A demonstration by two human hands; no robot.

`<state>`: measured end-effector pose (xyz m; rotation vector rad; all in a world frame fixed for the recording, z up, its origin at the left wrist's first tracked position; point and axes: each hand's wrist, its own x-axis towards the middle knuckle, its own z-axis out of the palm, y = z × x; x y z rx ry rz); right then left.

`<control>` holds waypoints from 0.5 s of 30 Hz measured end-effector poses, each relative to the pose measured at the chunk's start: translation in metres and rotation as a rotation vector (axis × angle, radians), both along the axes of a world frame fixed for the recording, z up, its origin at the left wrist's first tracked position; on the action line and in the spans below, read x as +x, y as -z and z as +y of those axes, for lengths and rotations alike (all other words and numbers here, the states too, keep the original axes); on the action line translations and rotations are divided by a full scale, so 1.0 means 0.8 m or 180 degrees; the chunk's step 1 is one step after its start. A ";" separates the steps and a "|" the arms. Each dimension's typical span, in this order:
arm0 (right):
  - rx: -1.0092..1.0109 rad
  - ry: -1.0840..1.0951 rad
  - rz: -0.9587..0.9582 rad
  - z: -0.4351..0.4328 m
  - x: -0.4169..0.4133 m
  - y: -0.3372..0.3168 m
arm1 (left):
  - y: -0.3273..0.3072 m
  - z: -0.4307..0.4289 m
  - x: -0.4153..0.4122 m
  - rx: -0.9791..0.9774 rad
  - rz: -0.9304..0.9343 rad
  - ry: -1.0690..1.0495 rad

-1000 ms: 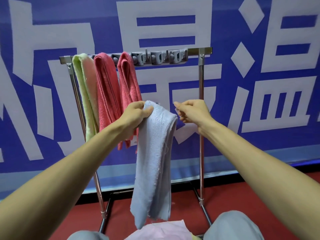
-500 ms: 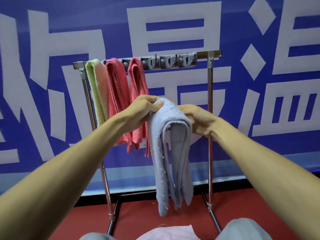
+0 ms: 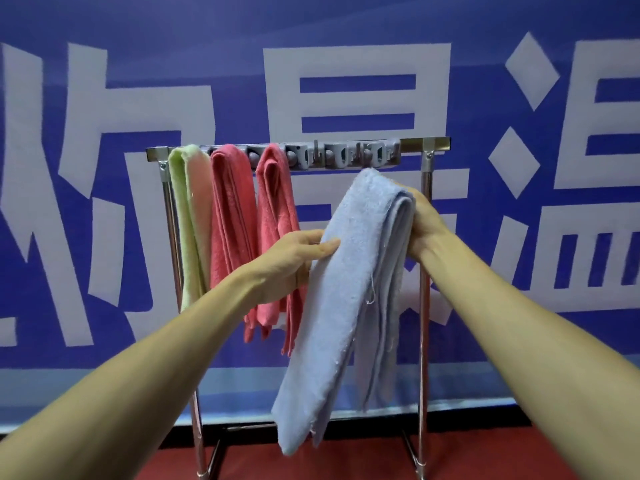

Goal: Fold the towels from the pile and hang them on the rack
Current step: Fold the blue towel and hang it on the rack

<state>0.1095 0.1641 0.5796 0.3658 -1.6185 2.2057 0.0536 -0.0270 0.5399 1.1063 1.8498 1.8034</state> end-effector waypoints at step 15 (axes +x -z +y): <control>-0.1097 0.0051 -0.0465 -0.027 -0.112 -0.110 | -0.107 0.072 -0.118 0.1556 0.0218 -0.1554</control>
